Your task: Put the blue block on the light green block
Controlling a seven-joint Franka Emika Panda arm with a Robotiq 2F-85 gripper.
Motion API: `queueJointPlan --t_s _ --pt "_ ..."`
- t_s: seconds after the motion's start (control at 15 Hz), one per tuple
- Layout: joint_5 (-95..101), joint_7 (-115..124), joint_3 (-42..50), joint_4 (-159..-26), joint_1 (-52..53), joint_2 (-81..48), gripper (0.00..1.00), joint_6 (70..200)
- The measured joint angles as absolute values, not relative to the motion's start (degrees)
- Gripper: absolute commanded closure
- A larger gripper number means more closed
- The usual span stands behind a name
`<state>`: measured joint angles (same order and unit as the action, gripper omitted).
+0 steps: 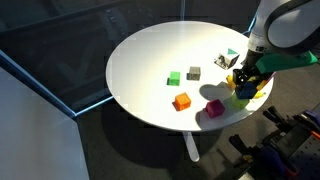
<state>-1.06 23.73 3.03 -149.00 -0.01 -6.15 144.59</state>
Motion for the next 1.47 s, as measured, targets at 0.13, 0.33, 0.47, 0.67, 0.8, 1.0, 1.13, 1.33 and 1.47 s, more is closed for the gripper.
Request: queueJointPlan --t_s 0.13,0.33,0.47,0.67,0.8,1.0,1.13,1.33,1.47 --pt "-1.71 24.53 3.12 -149.16 -0.01 -6.15 0.69 144.59" --pt "-2.11 25.71 3.22 -149.37 -0.01 -6.15 0.69 144.59" --pt "-2.39 26.16 3.27 -149.47 -0.01 -6.17 0.69 144.59" --pt "-3.68 26.33 3.29 -149.48 -0.01 -6.25 0.69 144.62" --pt "-4.42 26.33 3.32 -149.48 -0.04 -6.33 0.69 144.62" --pt "-5.01 26.33 3.41 -149.48 -0.12 -6.4 0.69 144.62" --pt "-5.01 26.33 3.47 -149.48 -0.21 -6.44 0.69 144.63" --pt "-5.01 26.33 3.61 -149.47 -0.24 -6.52 0.69 144.64" --pt "-5.01 26.33 3.73 -149.43 -0.24 -6.62 0.69 144.64"
